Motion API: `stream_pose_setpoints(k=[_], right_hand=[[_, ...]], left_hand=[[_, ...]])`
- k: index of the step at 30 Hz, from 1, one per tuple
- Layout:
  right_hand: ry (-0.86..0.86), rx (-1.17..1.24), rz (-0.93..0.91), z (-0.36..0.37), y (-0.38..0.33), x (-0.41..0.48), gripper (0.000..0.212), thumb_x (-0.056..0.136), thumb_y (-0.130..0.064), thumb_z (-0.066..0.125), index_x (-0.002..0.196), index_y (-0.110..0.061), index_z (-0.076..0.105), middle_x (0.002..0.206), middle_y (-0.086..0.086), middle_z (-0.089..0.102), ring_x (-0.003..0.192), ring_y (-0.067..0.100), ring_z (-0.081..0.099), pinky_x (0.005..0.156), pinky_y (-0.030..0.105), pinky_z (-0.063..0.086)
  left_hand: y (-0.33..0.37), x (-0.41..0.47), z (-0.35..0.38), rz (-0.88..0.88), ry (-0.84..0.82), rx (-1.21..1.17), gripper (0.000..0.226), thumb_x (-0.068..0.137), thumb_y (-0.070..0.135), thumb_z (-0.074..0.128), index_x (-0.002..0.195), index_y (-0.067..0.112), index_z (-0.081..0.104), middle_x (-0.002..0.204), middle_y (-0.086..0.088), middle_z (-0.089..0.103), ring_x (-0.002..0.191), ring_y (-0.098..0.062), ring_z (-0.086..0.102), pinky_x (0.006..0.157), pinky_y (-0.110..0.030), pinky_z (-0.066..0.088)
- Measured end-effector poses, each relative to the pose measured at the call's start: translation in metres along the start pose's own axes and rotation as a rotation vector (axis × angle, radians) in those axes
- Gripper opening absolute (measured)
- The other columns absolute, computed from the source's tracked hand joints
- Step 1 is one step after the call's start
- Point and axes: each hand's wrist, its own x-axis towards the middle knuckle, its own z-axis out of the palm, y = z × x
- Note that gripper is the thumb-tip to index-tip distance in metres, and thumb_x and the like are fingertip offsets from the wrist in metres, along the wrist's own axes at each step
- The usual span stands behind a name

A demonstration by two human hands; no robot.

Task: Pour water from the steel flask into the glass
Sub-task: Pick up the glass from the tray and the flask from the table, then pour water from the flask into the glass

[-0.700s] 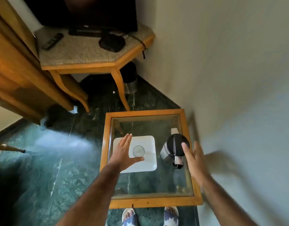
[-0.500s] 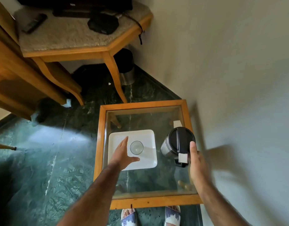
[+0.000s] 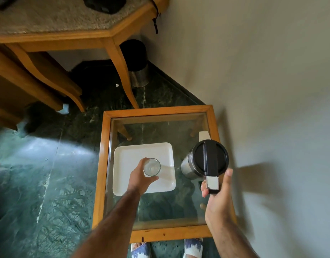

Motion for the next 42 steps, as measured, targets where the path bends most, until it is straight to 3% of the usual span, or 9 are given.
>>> stream_pose_setpoints(k=[4,11,20,27,31,34,36,38,42], right_hand=[[0.102,0.061,0.036,0.007,0.002,0.007,0.087,0.068,-0.102,0.038,0.074,-0.018,0.064,0.053,0.0,0.049,0.045,0.01,0.042,0.053,0.033,0.031],[0.121,0.078,0.099,0.003,0.0,0.014,0.074,0.081,-0.09,0.039,0.088,-0.019,0.059,0.069,0.003,0.047,0.06,0.014,0.043,0.063,0.035,0.029],[0.088,0.252,-0.118,-0.001,-0.043,0.006,0.024,0.093,-0.048,0.05,0.092,-0.033,0.068,0.042,-0.011,0.029,0.042,0.01,0.028,0.055,0.028,0.027],[-0.049,0.159,-0.13,-0.002,-0.123,-0.045,0.062,0.084,-0.077,0.055,0.07,-0.017,0.057,0.047,-0.006,0.037,0.044,0.012,0.031,0.053,0.032,0.026],[-0.08,0.179,-0.201,0.002,-0.196,-0.086,0.081,0.07,-0.082,0.063,0.117,-0.016,0.066,0.06,-0.005,0.062,0.053,0.006,0.057,0.053,0.022,0.048],[-0.085,0.142,-0.274,0.01,-0.253,-0.118,0.098,0.07,-0.087,0.06,0.117,-0.001,0.055,0.111,0.011,0.065,0.099,0.019,0.063,0.099,0.052,0.053],[-0.111,0.093,-0.353,0.014,-0.285,-0.137,0.092,0.066,-0.095,0.06,0.089,-0.007,0.074,0.103,-0.009,0.039,0.093,0.008,0.034,0.083,0.046,0.06],[-0.175,0.05,-0.449,0.018,-0.317,-0.162,0.075,0.06,-0.099,0.059,0.045,-0.026,0.052,0.053,-0.016,0.039,0.043,0.007,0.037,0.045,0.027,0.047],[-0.266,0.013,-0.564,0.021,-0.366,-0.193,0.082,0.065,-0.086,0.069,0.057,-0.005,0.067,0.042,-0.017,0.038,0.036,0.001,0.036,0.046,0.02,0.033]], left_hand=[[-0.002,0.0,0.003,0.002,0.006,-0.051,0.072,0.075,0.033,0.092,0.135,0.037,0.052,0.133,0.012,0.059,0.113,-0.016,0.058,0.105,-0.04,0.054],[0.007,-0.02,-0.009,0.005,0.052,-0.192,0.077,0.076,0.035,0.091,0.142,0.036,0.052,0.14,0.009,0.06,0.122,-0.022,0.061,0.104,-0.044,0.056],[0.047,-0.056,-0.084,0.114,0.084,-0.179,0.069,0.074,0.028,0.093,0.131,0.041,0.056,0.129,0.007,0.064,0.119,-0.023,0.062,0.102,-0.04,0.059],[0.105,-0.114,-0.143,0.198,0.123,-0.19,0.077,0.073,0.03,0.094,0.14,0.033,0.055,0.132,0.003,0.065,0.122,-0.024,0.063,0.106,-0.039,0.056],[0.15,-0.159,-0.184,0.287,0.138,-0.189,0.07,0.072,0.033,0.093,0.132,0.037,0.057,0.123,0.009,0.07,0.115,-0.018,0.067,0.104,-0.038,0.057],[0.184,-0.195,-0.214,0.347,0.128,-0.196,0.067,0.069,0.039,0.091,0.128,0.041,0.059,0.121,0.013,0.07,0.114,-0.015,0.068,0.102,-0.033,0.056],[0.203,-0.213,-0.23,0.373,0.108,-0.207,0.068,0.07,0.034,0.091,0.131,0.035,0.06,0.123,0.01,0.07,0.118,-0.018,0.066,0.107,-0.038,0.053],[0.222,-0.232,-0.245,0.388,0.099,-0.241,0.068,0.072,0.027,0.09,0.133,0.031,0.06,0.125,0.007,0.069,0.121,-0.022,0.064,0.11,-0.044,0.052],[0.259,-0.265,-0.274,0.394,0.083,-0.383,0.064,0.069,0.03,0.086,0.127,0.036,0.059,0.123,0.002,0.069,0.115,-0.023,0.067,0.106,-0.046,0.054]])
